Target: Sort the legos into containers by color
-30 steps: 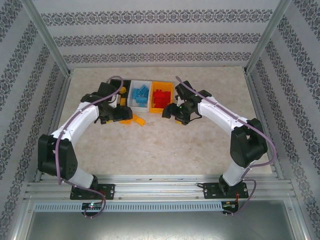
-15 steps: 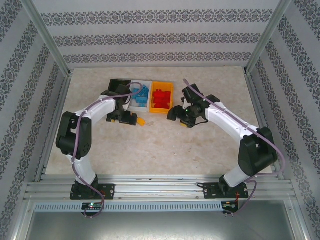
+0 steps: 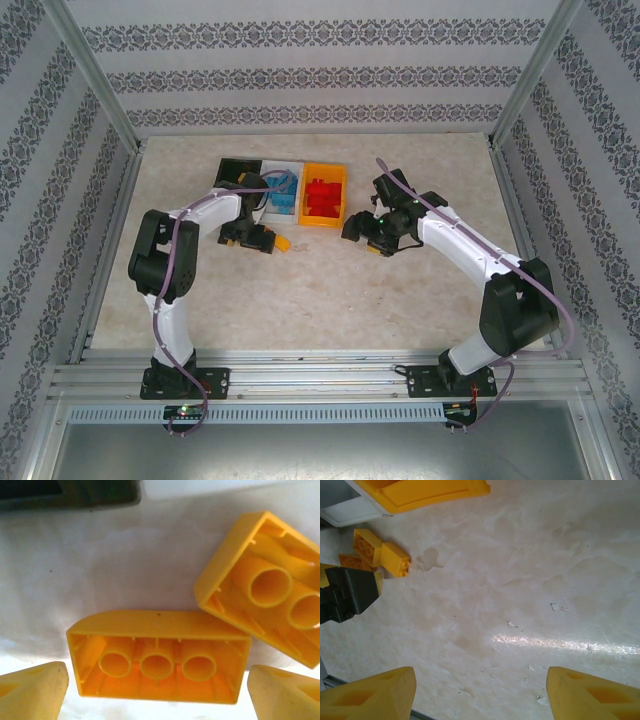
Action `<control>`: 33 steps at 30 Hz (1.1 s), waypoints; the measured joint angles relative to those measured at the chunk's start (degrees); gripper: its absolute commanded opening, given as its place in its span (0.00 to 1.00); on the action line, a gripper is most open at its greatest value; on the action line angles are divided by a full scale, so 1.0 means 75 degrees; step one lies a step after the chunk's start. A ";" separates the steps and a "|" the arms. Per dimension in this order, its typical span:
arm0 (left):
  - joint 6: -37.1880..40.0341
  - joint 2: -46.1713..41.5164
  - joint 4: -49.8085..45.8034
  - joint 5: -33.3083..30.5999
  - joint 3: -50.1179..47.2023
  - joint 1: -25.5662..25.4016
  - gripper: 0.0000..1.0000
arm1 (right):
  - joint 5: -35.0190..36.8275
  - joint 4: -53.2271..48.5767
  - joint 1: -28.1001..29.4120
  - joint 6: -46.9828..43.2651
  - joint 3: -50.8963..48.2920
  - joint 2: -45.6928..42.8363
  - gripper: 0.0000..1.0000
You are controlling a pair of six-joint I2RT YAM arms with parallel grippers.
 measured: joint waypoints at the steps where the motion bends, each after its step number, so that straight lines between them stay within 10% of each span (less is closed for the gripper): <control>1: 0.0012 0.0038 0.0003 -0.0026 0.0032 0.0000 0.87 | 0.0000 0.0012 0.0000 0.0000 0.0000 0.0006 0.70; 21: 0.0070 0.0268 0.0044 -0.0268 0.0277 -0.0055 0.61 | -0.0090 0.0105 -0.0096 -0.0006 0.0189 0.0399 0.70; 33: -0.1620 -0.2256 0.0414 0.1005 -0.1670 -0.0041 0.61 | -0.0125 0.0195 -0.0122 -0.0006 0.0175 0.0463 0.70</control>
